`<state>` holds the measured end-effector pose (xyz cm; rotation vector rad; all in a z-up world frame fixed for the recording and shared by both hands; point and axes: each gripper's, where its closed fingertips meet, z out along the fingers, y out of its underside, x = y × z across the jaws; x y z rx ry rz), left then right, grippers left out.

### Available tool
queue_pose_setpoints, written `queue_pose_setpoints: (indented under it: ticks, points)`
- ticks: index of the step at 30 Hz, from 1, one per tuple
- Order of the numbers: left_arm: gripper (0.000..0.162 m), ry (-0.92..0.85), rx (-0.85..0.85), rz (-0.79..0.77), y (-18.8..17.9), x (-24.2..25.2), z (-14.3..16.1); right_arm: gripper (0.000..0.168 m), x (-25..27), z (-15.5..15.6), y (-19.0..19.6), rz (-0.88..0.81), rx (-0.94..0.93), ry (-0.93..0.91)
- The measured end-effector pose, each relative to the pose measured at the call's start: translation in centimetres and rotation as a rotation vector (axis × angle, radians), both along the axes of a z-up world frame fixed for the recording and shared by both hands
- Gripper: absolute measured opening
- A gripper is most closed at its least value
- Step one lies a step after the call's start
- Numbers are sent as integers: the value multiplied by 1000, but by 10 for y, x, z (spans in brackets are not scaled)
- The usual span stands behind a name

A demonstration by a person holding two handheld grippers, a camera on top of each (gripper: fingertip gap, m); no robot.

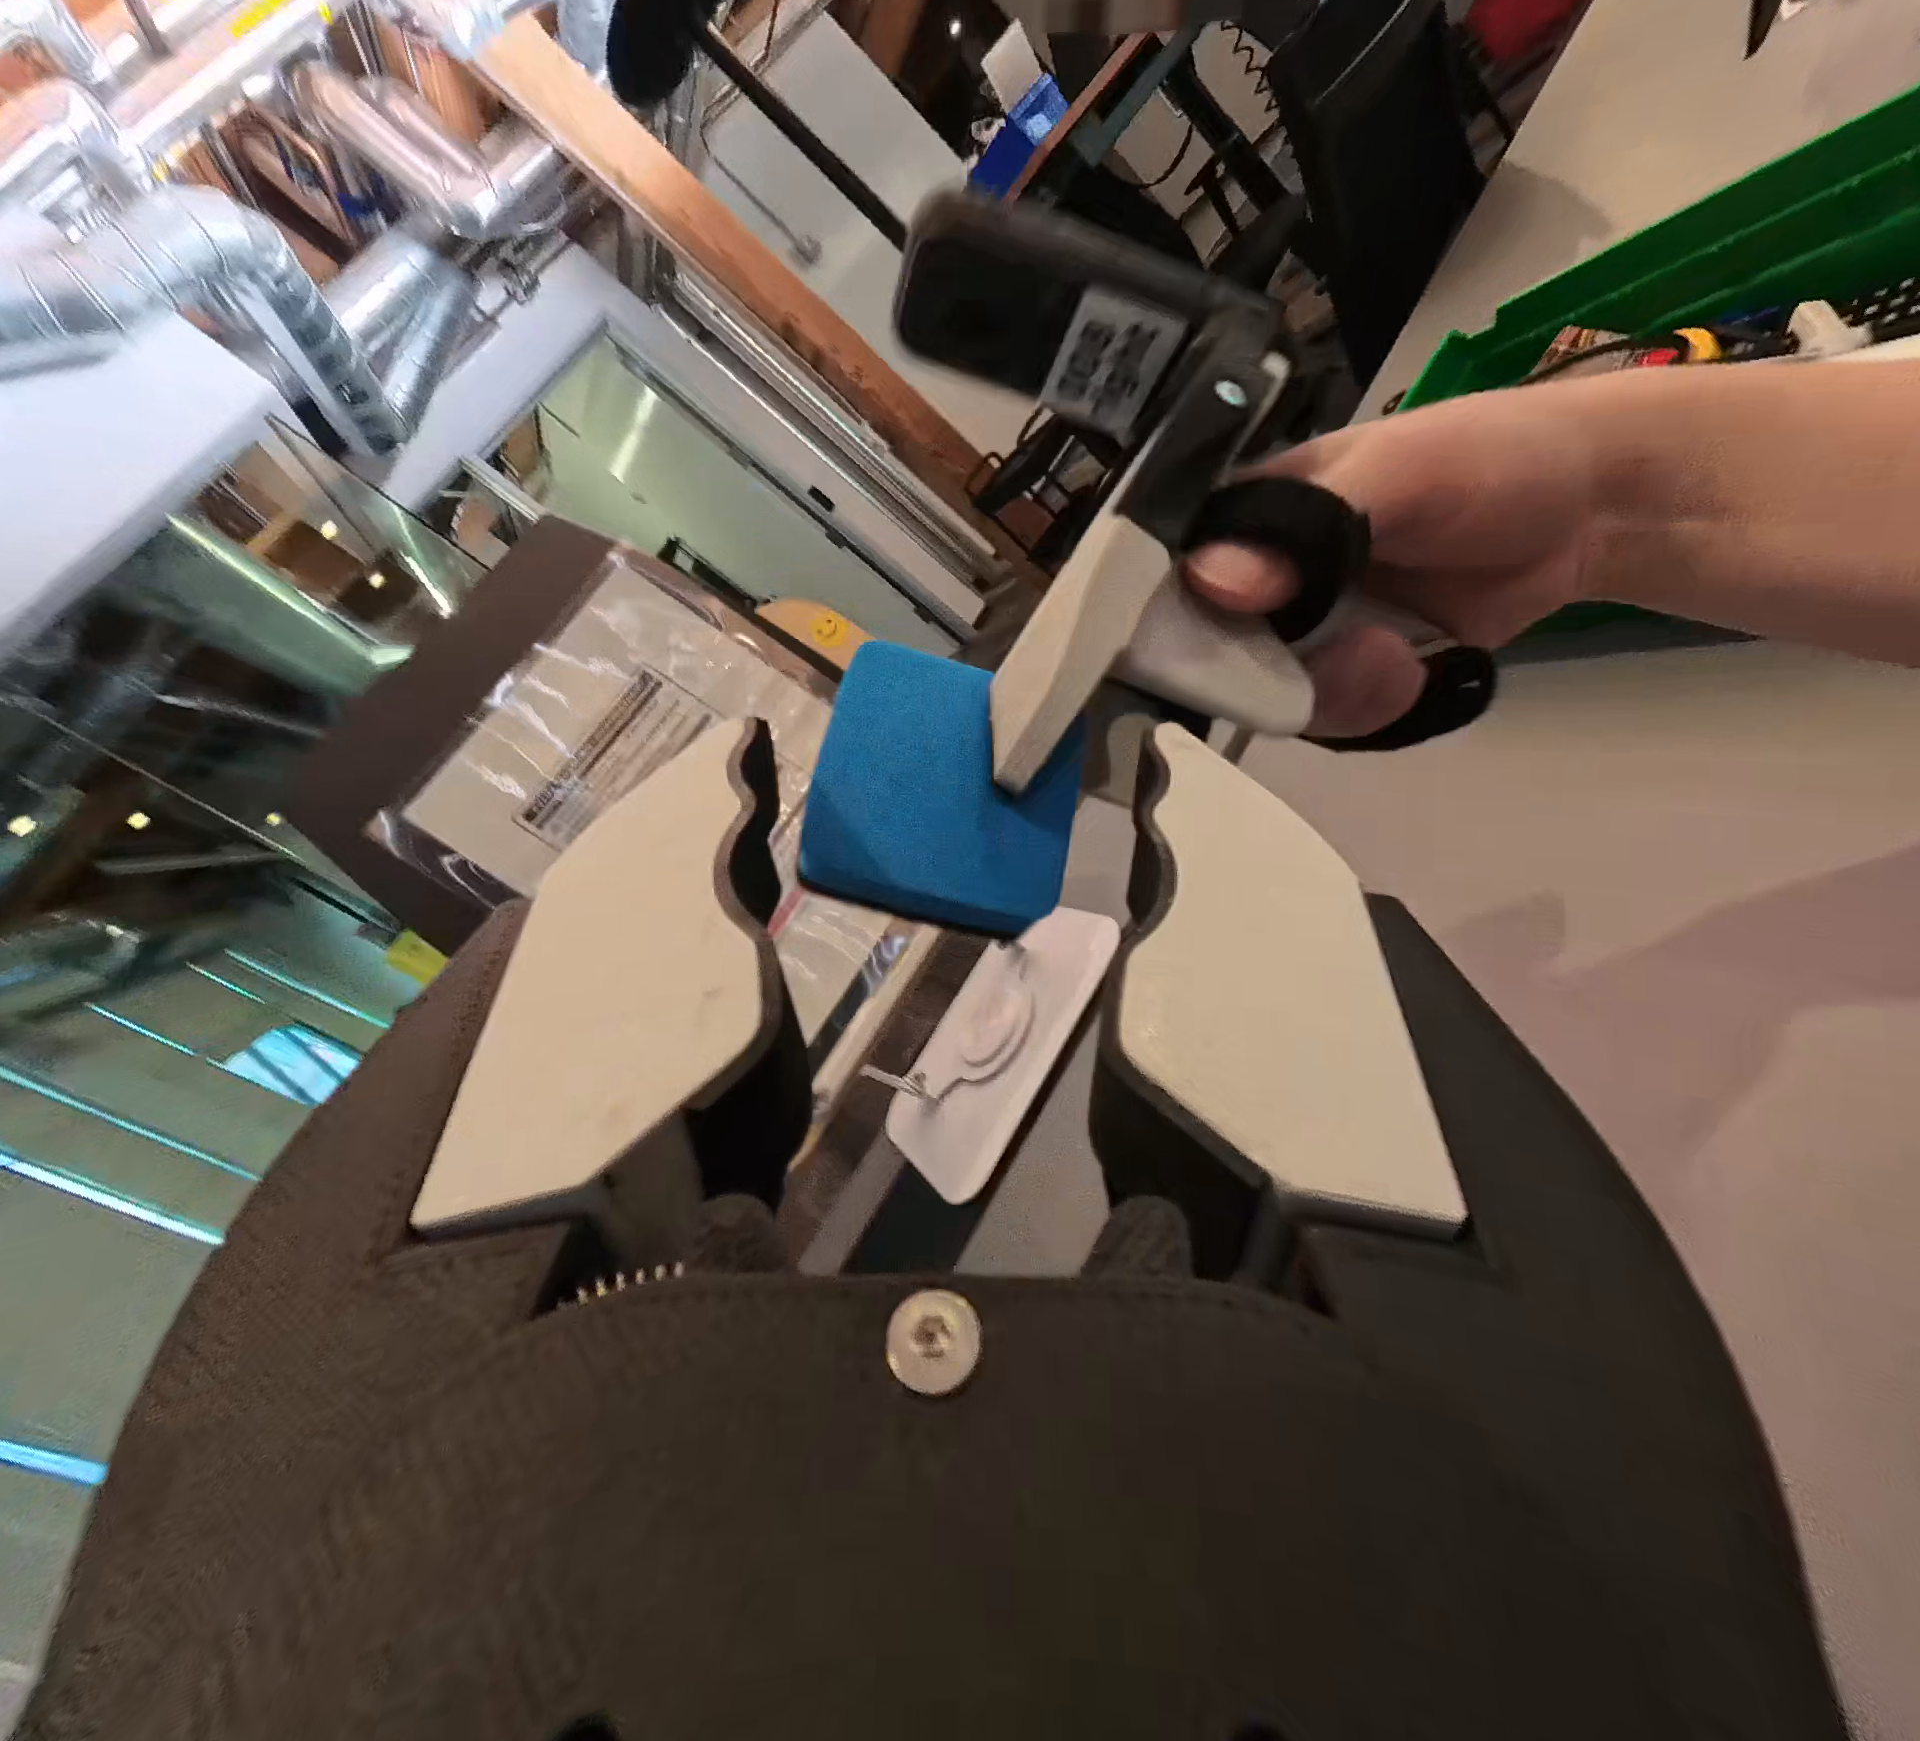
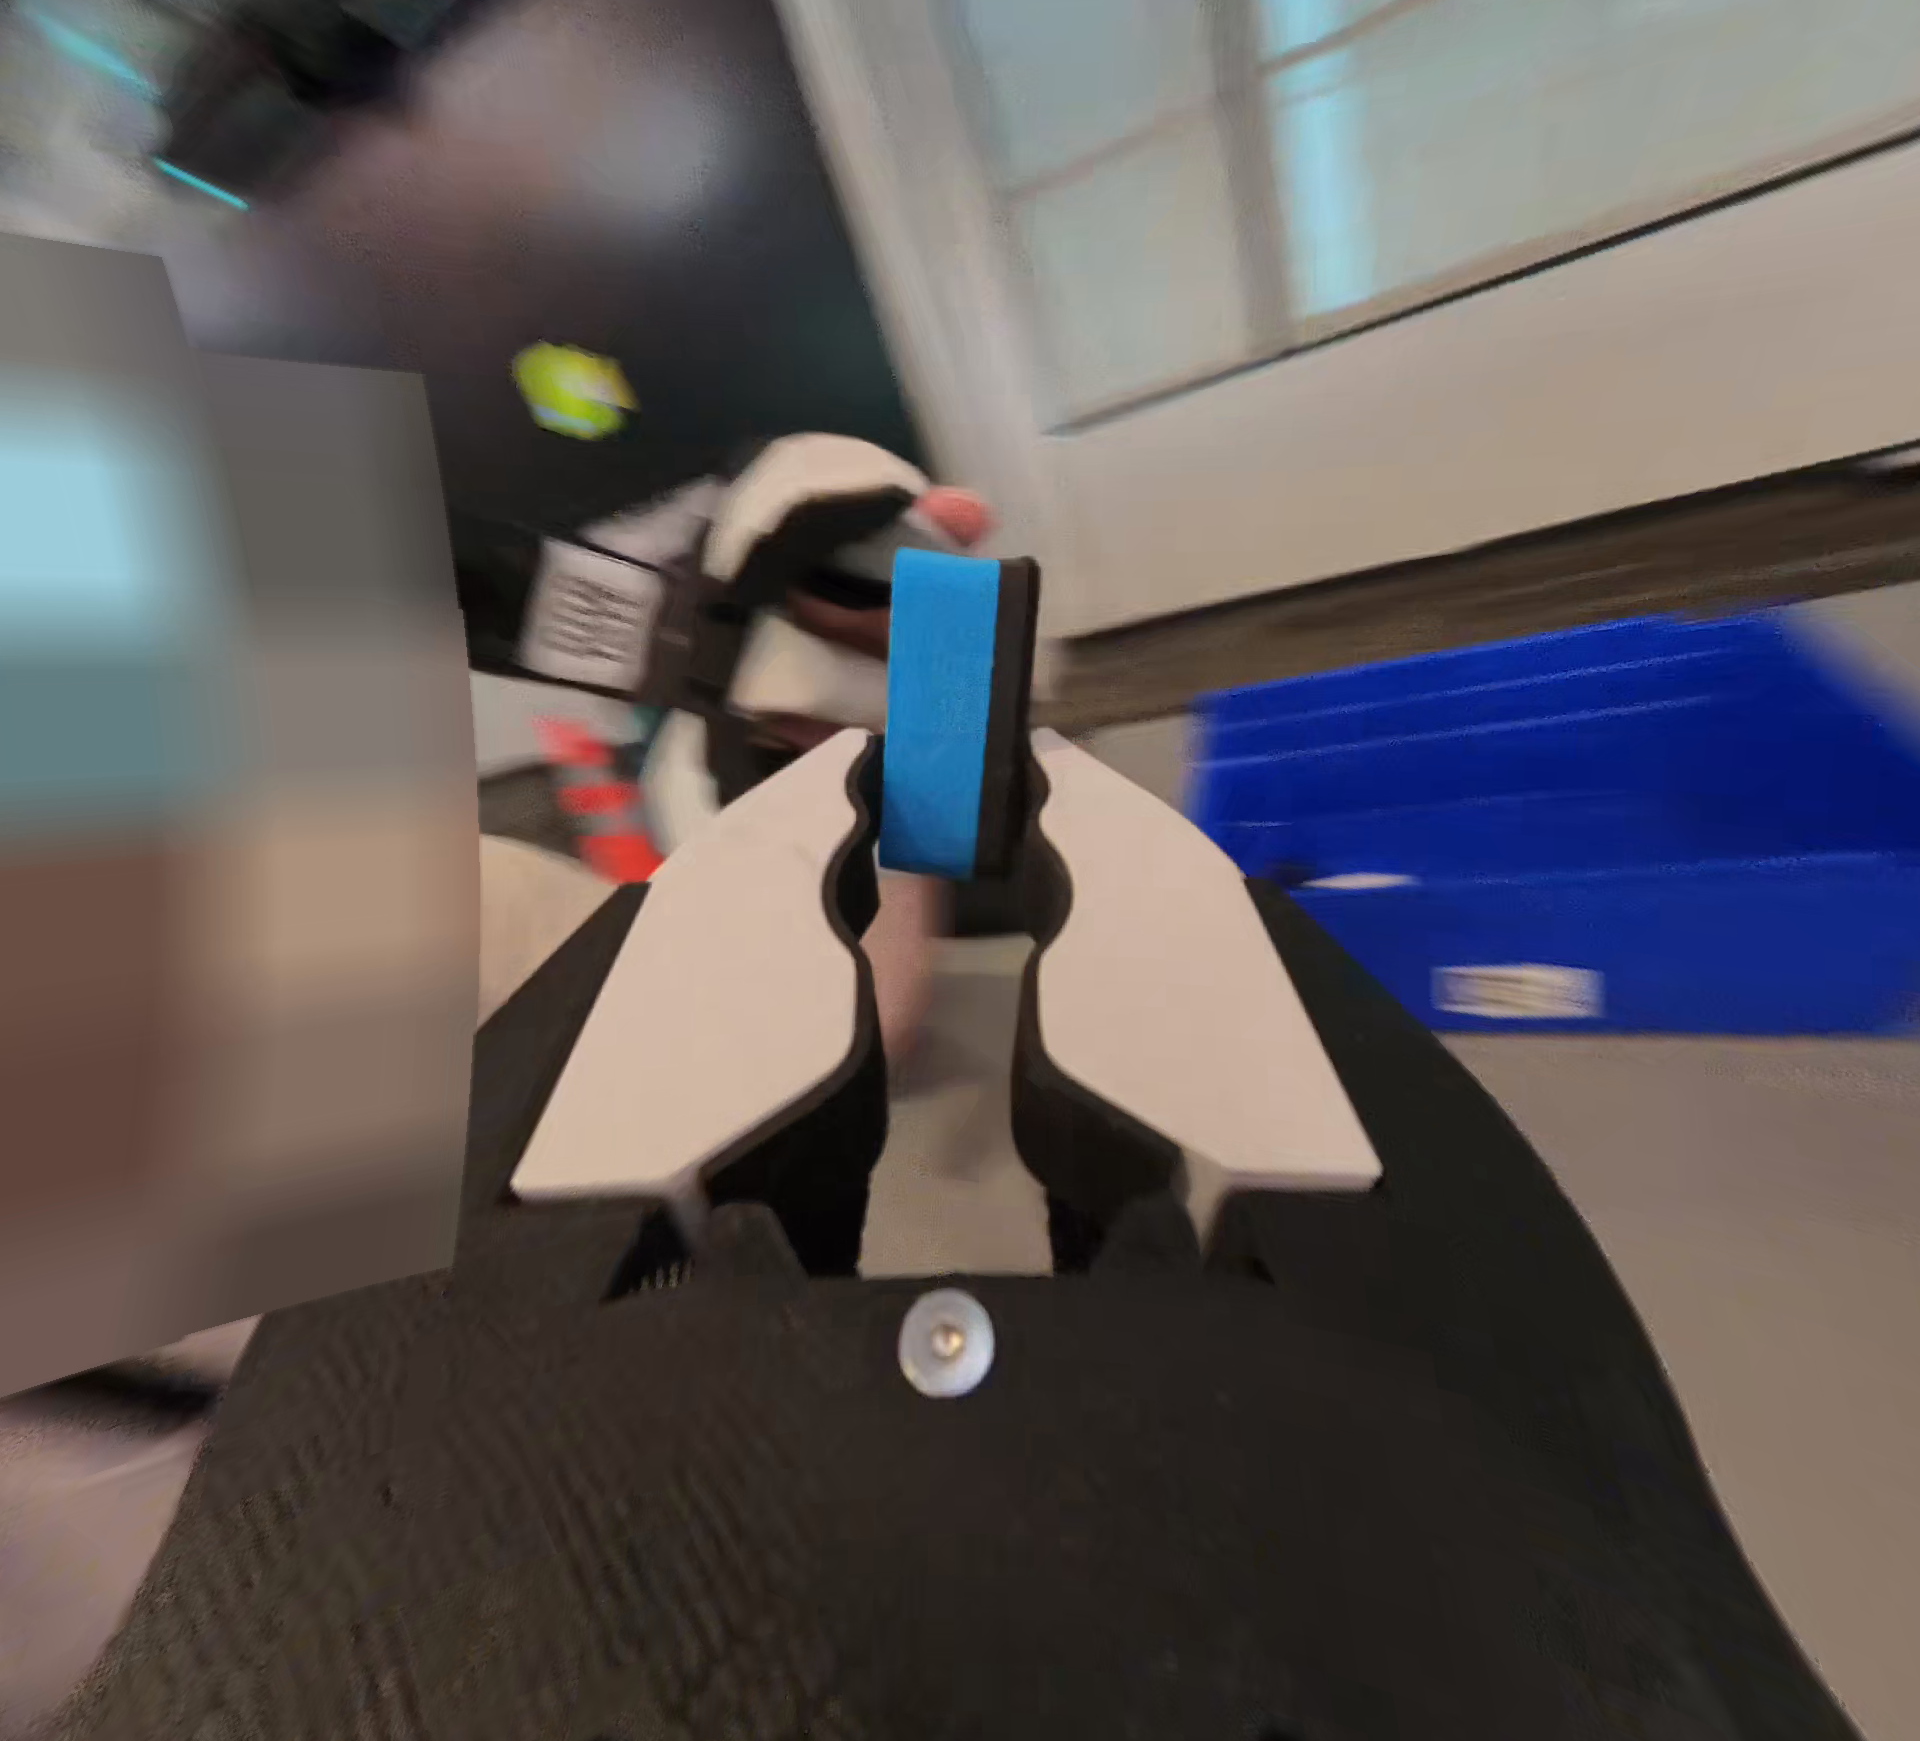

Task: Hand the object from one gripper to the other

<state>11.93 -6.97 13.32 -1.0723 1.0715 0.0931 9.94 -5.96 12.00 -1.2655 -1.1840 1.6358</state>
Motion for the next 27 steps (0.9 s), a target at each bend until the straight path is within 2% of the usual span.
queue_pose_setpoints:
  ticks: [1, 3, 5, 8, 11, 13, 18, 19, 23, 25, 27]
  points:
    - [65, -26, -33, -6, 0, -4, 2, 24, 2, -2, 14, -147, 149, -18]
    - [58, -126, -124, -24, -2, -11, 10, 24, 12, 3, 33, -414, 504, -20]
    - [53, -287, -253, -37, -1, -18, 20, 24, 20, 18, 32, -613, 870, 34]
    - [61, -464, -402, -41, 4, -22, 27, 24, 30, 38, 29, -908, 1239, 59]
    - [69, -532, -418, -48, 7, -18, 31, 24, 21, 36, 21, -1021, 1537, 2]
    - [75, -530, -399, -79, 5, -11, 32, 24, 12, 31, 16, -1041, 1653, -21]
    - [67, -244, -292, 38, 10, -9, 6, 24, -1, 24, 6, -995, 1688, 3]
    - [55, -220, -246, 95, 13, -15, 7, 24, -2, 24, 6, -991, 1693, 0]
    - [55, -186, -73, 118, 5, -11, 22, 27, 3, 34, -3, -1014, 1675, 114]
    - [55, -215, 37, 120, -1, -12, 35, 31, 10, 40, -3, -993, 1552, 179]
    - [55, -261, 114, 92, -8, -13, 47, 33, 17, 44, 0, -921, 1343, 242]
